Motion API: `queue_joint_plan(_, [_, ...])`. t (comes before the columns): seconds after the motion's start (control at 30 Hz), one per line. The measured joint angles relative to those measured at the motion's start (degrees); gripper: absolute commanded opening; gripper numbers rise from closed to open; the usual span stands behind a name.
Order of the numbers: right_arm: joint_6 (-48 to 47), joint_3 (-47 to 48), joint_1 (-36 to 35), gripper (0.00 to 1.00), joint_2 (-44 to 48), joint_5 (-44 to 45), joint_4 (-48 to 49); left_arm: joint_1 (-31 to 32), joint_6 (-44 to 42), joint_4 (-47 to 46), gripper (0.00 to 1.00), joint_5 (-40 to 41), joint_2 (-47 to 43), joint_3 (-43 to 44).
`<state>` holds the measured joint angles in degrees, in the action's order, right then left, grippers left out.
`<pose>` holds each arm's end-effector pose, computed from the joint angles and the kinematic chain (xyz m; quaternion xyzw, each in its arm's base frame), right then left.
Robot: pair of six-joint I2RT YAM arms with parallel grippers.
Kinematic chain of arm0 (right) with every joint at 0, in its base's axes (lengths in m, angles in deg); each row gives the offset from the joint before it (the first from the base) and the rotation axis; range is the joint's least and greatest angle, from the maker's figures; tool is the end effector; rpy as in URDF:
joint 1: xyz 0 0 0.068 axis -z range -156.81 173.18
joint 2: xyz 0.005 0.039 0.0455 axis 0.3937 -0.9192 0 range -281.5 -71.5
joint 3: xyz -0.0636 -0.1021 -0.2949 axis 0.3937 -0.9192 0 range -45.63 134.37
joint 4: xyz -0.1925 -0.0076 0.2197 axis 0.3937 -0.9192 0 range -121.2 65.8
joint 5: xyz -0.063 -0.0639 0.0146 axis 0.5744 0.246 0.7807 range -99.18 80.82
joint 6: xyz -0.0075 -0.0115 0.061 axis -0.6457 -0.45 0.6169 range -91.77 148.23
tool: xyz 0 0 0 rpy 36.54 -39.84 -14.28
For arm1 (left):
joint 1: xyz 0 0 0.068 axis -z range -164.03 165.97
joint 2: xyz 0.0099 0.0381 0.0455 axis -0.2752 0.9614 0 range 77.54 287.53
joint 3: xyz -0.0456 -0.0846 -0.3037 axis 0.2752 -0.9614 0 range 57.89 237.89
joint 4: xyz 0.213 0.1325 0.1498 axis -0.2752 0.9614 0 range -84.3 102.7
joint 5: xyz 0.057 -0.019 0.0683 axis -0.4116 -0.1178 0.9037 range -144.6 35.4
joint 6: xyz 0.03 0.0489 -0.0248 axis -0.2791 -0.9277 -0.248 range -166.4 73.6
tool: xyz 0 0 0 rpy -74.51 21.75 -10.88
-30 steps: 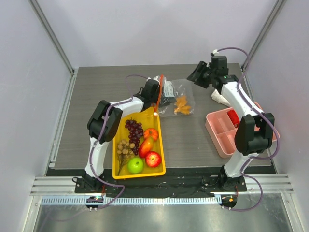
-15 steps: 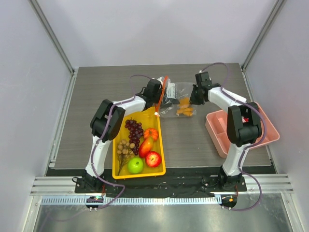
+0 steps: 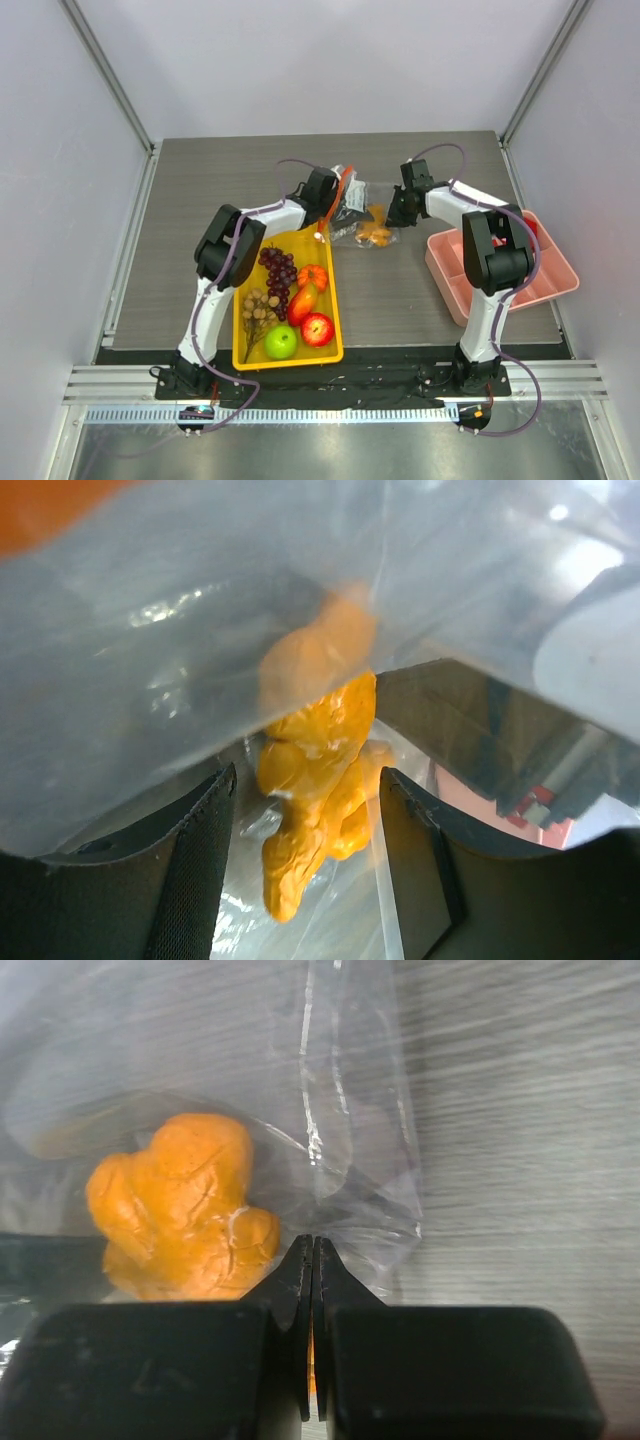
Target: Open the zip-top bag and remove the fake food
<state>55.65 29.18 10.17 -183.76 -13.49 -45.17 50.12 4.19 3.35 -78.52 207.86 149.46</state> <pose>0.4456 0.1066 0.1766 0.1103 0.9553 0.1279 0.2426 0.4607 -0.3359 0.1539 -0.0324 0.8776 -0.4339 0.2012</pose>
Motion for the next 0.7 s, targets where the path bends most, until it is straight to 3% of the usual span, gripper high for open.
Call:
queue_joint_plan(0.13, [1.25,0.0,-0.07,0.01,-0.52,-3.1,1.81,0.0,0.9,-1.11,0.43,-1.29,1.29,0.48])
queue_joint_plan(0.37, [1.42,0.02,-0.35,0.02,-0.61,-4.42,2.75,-0.07,1.84,-3.67,0.03,-1.4,1.51,0.57])
queue_joint_plan(0.47, [0.96,0.33,-0.35,0.06,-0.48,-3.67,2.01,-0.15,1.51,-3.39,0.0,-1.01,1.11,0.68])
queue_joint_plan(0.5, [0.74,0.55,-0.35,0.08,-0.35,-3.04,1.51,-0.15,1.14,-2.91,0.0,-0.68,0.79,0.74])
queue_joint_plan(0.53, [0.2,0.74,-0.35,0.21,0.0,-1.86,0.72,-0.15,0.35,-1.95,0.0,-0.17,0.26,0.85])
queue_joint_plan(0.63, [-1.09,0.85,-0.2,0.47,2.21,1.66,-1.2,-0.2,-2.03,1.42,0.0,0.9,-1.73,0.98])
queue_joint_plan(0.7, [-2.16,0.94,0.52,0.57,4.76,2.56,-1.99,-0.48,-2.93,2.58,0.0,0.09,-3.23,0.98])
